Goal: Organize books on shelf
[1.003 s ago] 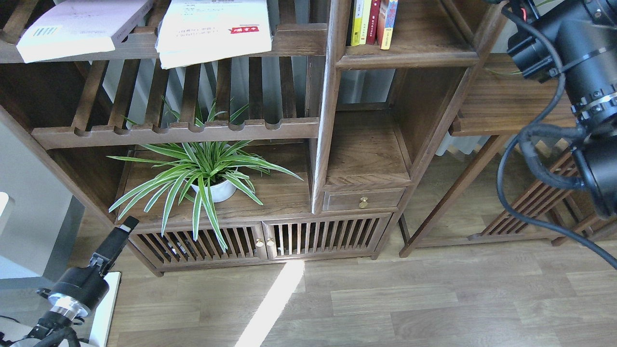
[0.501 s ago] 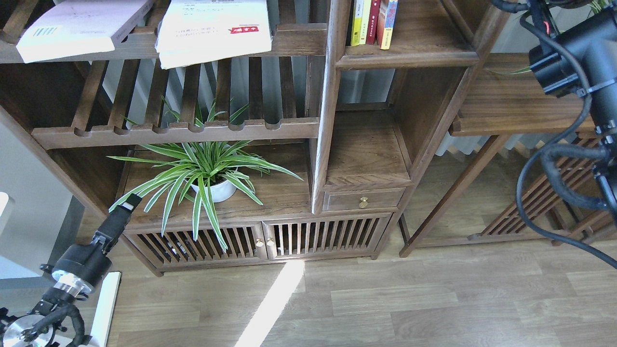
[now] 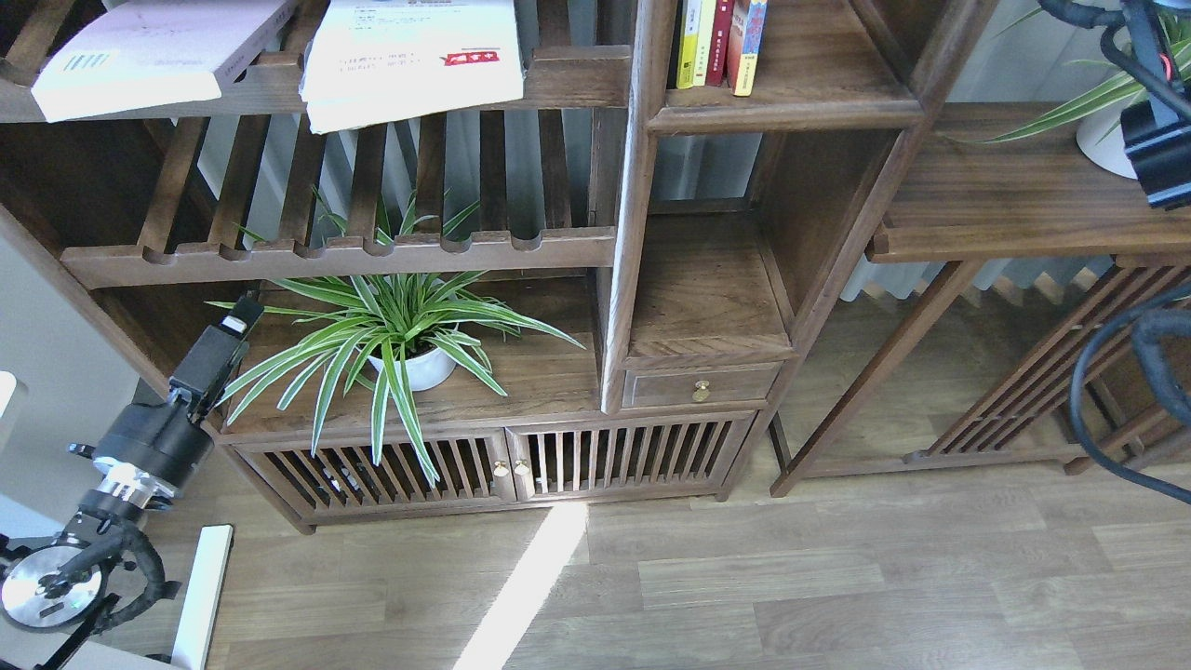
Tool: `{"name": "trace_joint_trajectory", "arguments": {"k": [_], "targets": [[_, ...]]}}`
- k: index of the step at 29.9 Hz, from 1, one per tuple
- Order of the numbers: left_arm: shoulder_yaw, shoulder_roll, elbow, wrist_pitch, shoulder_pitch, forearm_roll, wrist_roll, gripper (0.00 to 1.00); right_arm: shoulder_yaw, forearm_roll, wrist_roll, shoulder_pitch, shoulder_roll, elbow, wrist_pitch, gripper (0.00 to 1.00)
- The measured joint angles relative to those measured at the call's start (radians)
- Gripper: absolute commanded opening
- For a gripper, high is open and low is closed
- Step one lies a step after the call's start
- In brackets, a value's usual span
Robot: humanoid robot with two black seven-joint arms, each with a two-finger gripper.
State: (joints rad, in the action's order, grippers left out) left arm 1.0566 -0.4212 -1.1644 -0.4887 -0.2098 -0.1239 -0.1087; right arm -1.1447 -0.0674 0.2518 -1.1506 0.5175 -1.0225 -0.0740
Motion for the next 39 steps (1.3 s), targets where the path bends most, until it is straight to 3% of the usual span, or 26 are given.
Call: {"name": "trace_joint_trajectory", "arguments": {"k": [15,17,22,28,39], "targets": [[0.114,-0.001,-0.087,0.000,-0.045,-0.012,-0.009,0.95,-0.143,0.002,0.003,0.225,0.044,-0.274,0.032,0.72],[0.120,-0.001,-0.095,0.000,-0.056,-0.028,-0.009,0.93,-0.165,0.002,0.006,0.252,0.073,-0.286,0.078,0.72],[0.119,-0.002,-0.137,0.000,-0.068,-0.056,-0.010,0.92,-0.247,0.002,0.029,0.347,0.165,-0.299,0.302,0.73],[0.109,0.010,-0.155,0.000,-0.084,-0.065,-0.011,0.93,-0.365,0.004,0.034,0.496,0.171,-0.302,0.522,0.75],[0.098,0.020,-0.287,0.000,-0.078,-0.174,-0.015,0.95,-0.451,0.005,0.035,0.634,0.164,-0.306,0.563,0.75]]}}
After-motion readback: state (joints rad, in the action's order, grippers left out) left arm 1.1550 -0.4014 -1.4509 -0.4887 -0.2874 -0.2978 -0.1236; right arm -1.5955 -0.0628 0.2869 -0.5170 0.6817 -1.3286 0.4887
